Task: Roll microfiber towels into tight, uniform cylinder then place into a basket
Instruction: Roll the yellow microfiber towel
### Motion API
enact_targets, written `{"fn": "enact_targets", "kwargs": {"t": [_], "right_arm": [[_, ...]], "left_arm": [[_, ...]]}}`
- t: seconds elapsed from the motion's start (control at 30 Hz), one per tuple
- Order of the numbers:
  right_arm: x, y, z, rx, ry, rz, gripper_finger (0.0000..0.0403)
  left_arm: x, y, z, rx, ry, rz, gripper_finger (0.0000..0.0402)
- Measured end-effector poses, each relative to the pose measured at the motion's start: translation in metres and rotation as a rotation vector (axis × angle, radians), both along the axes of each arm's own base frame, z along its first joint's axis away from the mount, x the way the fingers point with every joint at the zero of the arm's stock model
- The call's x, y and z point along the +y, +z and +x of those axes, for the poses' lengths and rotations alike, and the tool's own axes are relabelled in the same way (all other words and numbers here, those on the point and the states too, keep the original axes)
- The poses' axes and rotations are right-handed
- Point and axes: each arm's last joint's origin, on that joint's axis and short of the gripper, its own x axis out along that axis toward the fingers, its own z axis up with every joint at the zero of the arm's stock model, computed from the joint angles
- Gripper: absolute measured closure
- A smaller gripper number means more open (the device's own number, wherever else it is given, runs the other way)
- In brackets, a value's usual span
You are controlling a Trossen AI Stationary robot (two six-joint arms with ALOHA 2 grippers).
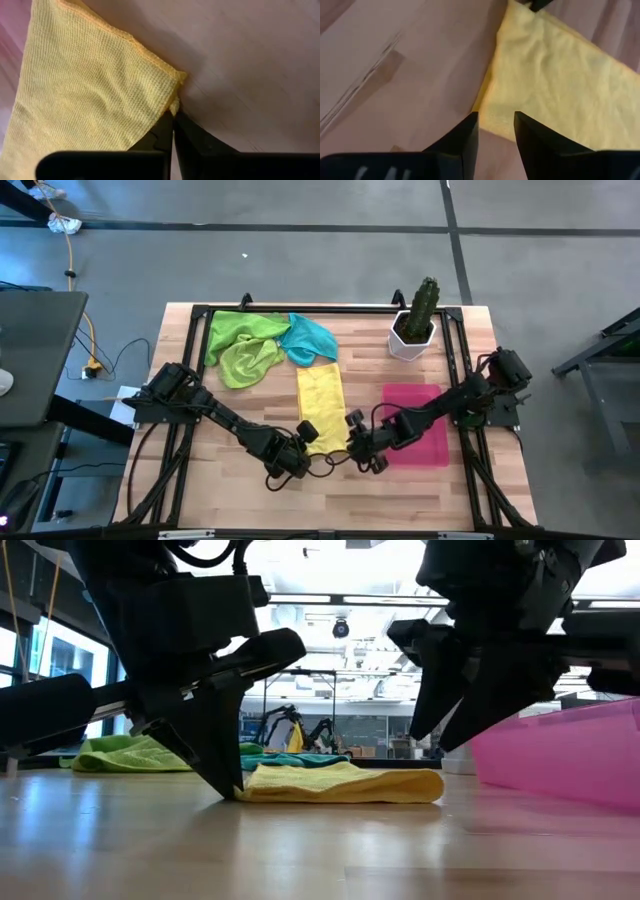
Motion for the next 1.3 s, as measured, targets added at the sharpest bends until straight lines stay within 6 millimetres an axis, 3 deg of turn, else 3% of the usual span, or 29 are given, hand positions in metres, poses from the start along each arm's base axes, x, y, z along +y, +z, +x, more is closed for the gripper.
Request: {"fn": "enact_targets", "kwargs": {"t": [0.3,0.73,1.03,1.2,1.3], "right_arm": [[0.003,-0.029,0.007,0.046,0.156,-0.131,0.0248],[-0.002,-0.030,0.009,0.027,0.135,-0.220,0.0249],[-0.002,-0.038,0.011,0.040,0.121,-0.211,0.0317],[-0.002,-0.039,0.012,0.034,-0.009,-0.122,0.0382],[-0.001,-0.039,0.012,0.033,-0.066,-0.077,0.0396]], "left_arm": [[0.000,0.000,0.000,-0.001,0.004,-0.002,0.0398],[0.000,0.000,0.000,-0.004,0.003,-0.003,0.0398],[-0.001,0.000,0.002,-0.023,0.021,-0.021,0.0399],[-0.001,0.000,0.002,-0.045,0.092,-0.056,0.0399],[-0.001,0.000,0.002,-0.066,0.167,-0.092,0.0399]]}}
